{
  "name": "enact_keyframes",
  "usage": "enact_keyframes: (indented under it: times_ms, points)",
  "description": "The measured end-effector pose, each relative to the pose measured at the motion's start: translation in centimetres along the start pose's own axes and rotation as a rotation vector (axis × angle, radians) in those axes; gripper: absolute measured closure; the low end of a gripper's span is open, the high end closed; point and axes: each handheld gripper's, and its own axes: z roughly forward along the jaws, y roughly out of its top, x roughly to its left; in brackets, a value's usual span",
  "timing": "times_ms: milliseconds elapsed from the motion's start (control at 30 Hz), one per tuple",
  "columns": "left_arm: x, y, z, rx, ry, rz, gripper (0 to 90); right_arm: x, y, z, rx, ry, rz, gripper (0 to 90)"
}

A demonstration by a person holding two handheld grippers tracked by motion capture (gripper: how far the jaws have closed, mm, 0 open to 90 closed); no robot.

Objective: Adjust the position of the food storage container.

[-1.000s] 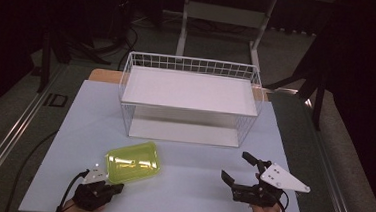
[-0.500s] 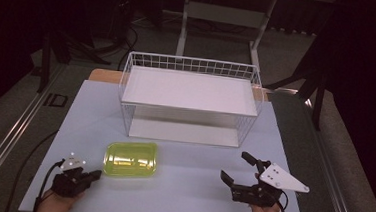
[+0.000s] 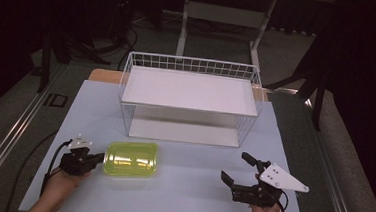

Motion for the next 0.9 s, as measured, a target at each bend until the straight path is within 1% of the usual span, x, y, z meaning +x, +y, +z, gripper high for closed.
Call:
enact_keyframes:
  times_ms: [33,100,200,300,467,533,700,833,900]
  points:
    - [-0.1,0.1,0.2,0.004,-0.006,0.002,90.0,0.0,0.0,0.0,0.001,0.000,0.000,11.8]
    - [-0.5,0.3,0.4,0.006,-0.009,0.019,90.0,0.0,0.0,0.0,-0.002,0.001,-0.002,11.8]
    - [-1.0,0.8,0.8,0.003,-0.018,0.029,90.0,0.0,0.0,0.0,0.001,0.003,-0.003,11.8]
    - [-1.5,1.3,1.4,0.009,-0.033,0.037,90.0,0.0,0.0,0.0,0.004,0.003,-0.003,11.7]
    - [-2.9,1.7,2.6,0.015,-0.073,0.055,90.0,0.0,0.0,0.0,0.000,0.003,-0.004,11.8]
    - [-3.5,2.0,3.1,0.017,-0.081,0.071,90.0,0.0,0.0,0.0,0.001,0.004,-0.004,11.8]
    - [-4.6,2.7,4.2,0.027,-0.111,0.091,90.0,0.1,0.0,-0.1,0.003,0.008,-0.009,11.7]
    - [-5.4,3.2,5.0,0.028,-0.124,0.103,90.0,0.1,0.0,-0.1,0.001,0.008,-0.008,11.8]
    - [-5.9,3.4,5.4,0.029,-0.136,0.114,90.0,0.1,0.0,-0.1,0.002,0.007,-0.008,11.8]
